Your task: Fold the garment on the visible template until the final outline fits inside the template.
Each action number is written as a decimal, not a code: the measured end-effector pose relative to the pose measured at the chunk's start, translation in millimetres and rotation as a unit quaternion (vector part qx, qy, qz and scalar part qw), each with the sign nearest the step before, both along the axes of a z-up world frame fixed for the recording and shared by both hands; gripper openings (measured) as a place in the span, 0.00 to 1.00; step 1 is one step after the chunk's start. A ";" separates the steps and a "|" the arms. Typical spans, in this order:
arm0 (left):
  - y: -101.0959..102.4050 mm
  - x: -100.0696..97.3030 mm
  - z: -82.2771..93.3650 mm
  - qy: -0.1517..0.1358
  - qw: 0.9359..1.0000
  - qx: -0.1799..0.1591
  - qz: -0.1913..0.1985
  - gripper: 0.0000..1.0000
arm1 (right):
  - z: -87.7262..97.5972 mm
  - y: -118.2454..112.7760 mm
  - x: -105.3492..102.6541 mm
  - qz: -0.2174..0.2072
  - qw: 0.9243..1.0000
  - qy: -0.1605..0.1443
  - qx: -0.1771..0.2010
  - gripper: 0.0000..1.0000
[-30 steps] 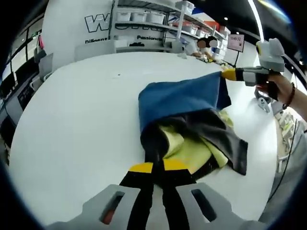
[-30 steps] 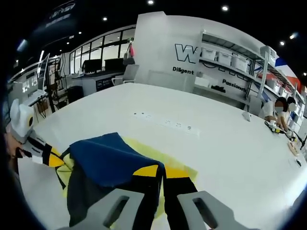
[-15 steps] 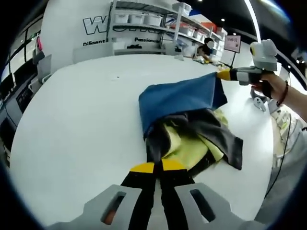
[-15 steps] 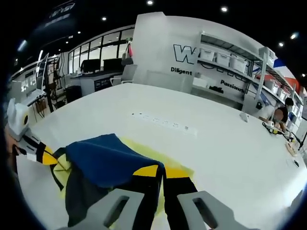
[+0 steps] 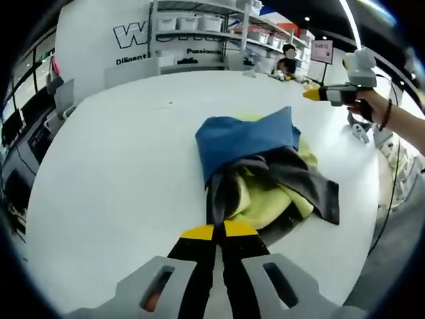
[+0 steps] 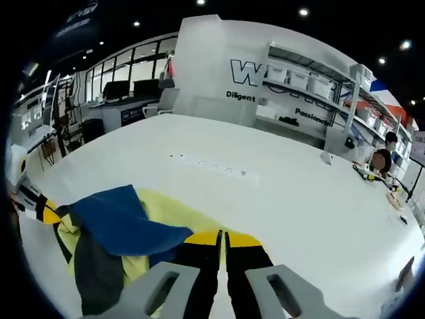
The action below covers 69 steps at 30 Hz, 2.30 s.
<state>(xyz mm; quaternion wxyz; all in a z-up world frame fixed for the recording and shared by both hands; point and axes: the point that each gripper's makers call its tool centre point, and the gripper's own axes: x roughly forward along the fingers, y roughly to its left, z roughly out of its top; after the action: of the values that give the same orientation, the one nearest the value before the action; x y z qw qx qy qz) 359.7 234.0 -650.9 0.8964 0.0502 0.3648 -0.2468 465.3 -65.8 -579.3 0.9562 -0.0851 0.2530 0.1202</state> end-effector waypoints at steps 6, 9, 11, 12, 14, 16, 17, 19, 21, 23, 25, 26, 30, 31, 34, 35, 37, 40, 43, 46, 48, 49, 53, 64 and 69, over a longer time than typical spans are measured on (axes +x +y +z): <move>-3.7 -1.7 0.8 -0.003 1.000 0.016 -0.018 0.01 | -5.2 13.7 -7.6 0.025 1.000 0.007 0.001 0.00; -5.0 -0.2 2.2 -0.003 1.000 0.015 -0.016 0.01 | -6.5 31.8 -12.1 0.066 0.998 0.011 0.014 0.00; -4.5 0.3 1.9 -0.002 1.000 0.015 -0.012 0.01 | -5.2 41.3 -14.8 0.086 0.996 0.006 0.012 0.00; -4.6 0.3 2.0 -0.002 1.000 0.013 -0.010 0.01 | -4.5 49.9 -17.5 0.097 0.995 0.005 0.021 0.00; -3.6 0.9 2.4 -0.002 1.000 0.007 -0.003 0.02 | -5.3 67.0 -23.4 0.120 0.992 0.010 0.040 0.03; -3.9 1.5 3.8 -0.009 1.000 0.005 -0.004 0.03 | -6.2 72.2 -25.1 0.122 0.992 0.012 0.042 0.18; -4.1 1.0 4.5 -0.011 1.000 0.006 -0.005 0.05 | -6.1 76.8 -26.1 0.127 0.991 0.009 0.044 0.25; -5.7 2.5 9.1 -0.024 1.000 0.001 -0.006 0.11 | -7.8 91.0 -29.5 0.146 0.988 0.013 0.045 0.29; -6.5 3.2 10.4 -0.026 1.000 -0.001 -0.006 0.21 | -8.5 96.6 -31.6 0.157 0.986 0.015 0.047 0.33; -9.6 7.2 13.9 -0.035 0.999 -0.004 -0.009 0.28 | -10.4 115.6 -36.9 0.179 0.982 0.015 0.050 0.47; -11.2 8.1 14.4 -0.033 0.999 -0.005 -0.008 0.31 | -11.1 124.3 -38.1 0.191 0.980 0.010 0.045 0.59; -12.0 9.7 14.5 -0.035 0.999 -0.003 -0.009 0.32 | -12.0 130.2 -39.5 0.200 0.979 0.011 0.042 0.59; -15.4 12.1 12.0 -0.033 0.999 -0.004 -0.010 0.38 | -17.4 148.9 -44.0 0.233 0.972 0.021 0.033 0.65; -16.0 12.6 11.3 -0.034 0.999 -0.004 -0.011 0.39 | -18.3 152.3 -44.7 0.238 0.970 0.022 0.032 0.69; -19.5 12.8 6.5 -0.022 1.000 -0.012 -0.014 0.41 | -22.1 162.7 -45.9 0.254 0.966 0.023 0.027 0.71; -20.0 12.9 5.8 -0.021 1.000 -0.012 -0.014 0.41 | -25.0 165.2 -45.4 0.257 0.966 0.026 0.023 0.70; -22.4 12.9 5.3 -0.014 1.000 -0.027 -0.008 0.43 | -29.0 167.9 -44.1 0.260 0.965 0.028 0.015 0.68; -25.3 15.3 8.0 -0.006 0.998 -0.056 0.000 0.44 | -34.6 171.9 -42.0 0.266 0.964 0.031 0.004 0.64; -23.5 17.8 7.0 -0.011 0.999 -0.036 -0.005 0.42 | -40.3 173.2 -40.9 0.273 0.961 0.034 -0.011 0.58; -23.7 18.6 3.9 -0.008 1.000 -0.028 -0.007 0.41 | -46.8 174.8 -39.9 0.279 0.959 0.040 -0.020 0.57; -22.5 18.8 1.3 -0.008 1.000 -0.018 -0.005 0.38 | -49.9 175.2 -39.0 0.282 0.958 0.042 -0.026 0.55; -22.2 18.7 -0.2 -0.010 1.000 -0.011 -0.008 0.36 | -50.6 175.8 -38.8 0.284 0.958 0.041 -0.030 0.53; -25.7 15.0 -6.5 0.008 1.000 -0.020 -0.005 0.33 | -56.5 178.5 -37.5 0.293 0.954 0.045 -0.046 0.46; -22.2 12.6 -9.2 0.012 1.000 -0.010 0.000 0.14 | -50.5 185.5 -42.6 0.302 0.951 0.042 -0.047 0.09; -20.9 10.4 -9.0 0.012 1.000 -0.006 -0.002 0.11 | -44.4 189.2 -49.7 0.317 0.947 0.043 -0.032 0.00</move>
<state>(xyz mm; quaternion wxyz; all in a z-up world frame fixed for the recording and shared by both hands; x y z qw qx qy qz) 370.1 213.1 -659.9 0.8919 0.0422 0.3735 -0.2513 415.6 123.4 -623.6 0.8537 -0.1858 0.2579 0.4125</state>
